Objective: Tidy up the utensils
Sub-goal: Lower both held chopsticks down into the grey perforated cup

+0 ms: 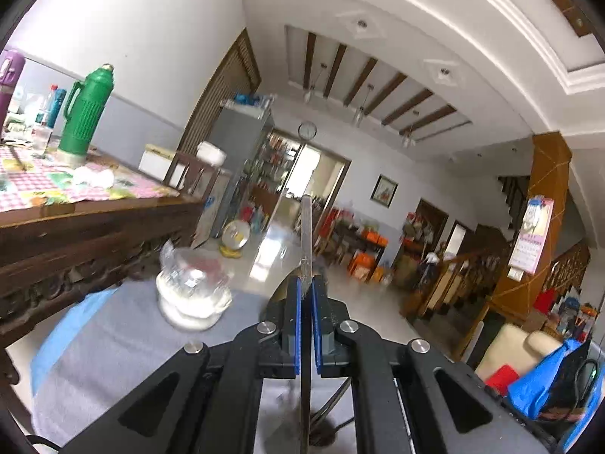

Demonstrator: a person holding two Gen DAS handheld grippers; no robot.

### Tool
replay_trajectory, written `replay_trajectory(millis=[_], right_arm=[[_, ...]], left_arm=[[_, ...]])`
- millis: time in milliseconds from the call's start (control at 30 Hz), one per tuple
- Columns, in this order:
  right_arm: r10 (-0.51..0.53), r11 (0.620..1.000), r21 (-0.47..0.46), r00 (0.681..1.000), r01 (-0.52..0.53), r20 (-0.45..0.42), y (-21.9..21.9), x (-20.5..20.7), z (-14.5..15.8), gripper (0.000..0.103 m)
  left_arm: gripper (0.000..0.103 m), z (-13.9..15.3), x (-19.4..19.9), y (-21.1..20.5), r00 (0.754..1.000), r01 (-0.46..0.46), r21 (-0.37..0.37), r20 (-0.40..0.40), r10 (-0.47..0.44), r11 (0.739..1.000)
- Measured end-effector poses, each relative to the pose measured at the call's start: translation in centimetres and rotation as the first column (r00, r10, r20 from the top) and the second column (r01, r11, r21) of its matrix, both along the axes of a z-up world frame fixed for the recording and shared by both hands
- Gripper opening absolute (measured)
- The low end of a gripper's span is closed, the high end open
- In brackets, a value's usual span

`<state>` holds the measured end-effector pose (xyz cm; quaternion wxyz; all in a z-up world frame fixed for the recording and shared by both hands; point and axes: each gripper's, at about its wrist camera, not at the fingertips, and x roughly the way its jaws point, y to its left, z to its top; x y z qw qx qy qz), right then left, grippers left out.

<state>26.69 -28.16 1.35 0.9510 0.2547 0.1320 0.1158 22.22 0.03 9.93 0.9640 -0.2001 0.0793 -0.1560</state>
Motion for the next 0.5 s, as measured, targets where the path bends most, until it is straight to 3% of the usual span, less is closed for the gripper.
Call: replay_trajectory(millis=[267,367,500], right_arm=[[-0.14,0.99,-0.011,0.986,0.142,0.085,0.4,3.6,0.9,0.006],[-0.189,0.98,-0.041,0.979,0.192,0.076,1.1,4.8,-0.1,0.006],[-0.217,0.973,-0.064,0.975,0.22,0.049,1.9,6.1,-1.8,0.006]], left_arm=[[0.005,1.9,2.8,-5.0,0.989,-0.08,0.015,0.126,0.077,0.997],[0.005,0.9,4.3,-6.7,0.986,-0.115,0.044,0.125,0.109,0.992],[0.005,-1.5,6.5,-8.3,0.989,-0.14,0.075,0.068,0.135,0.987]])
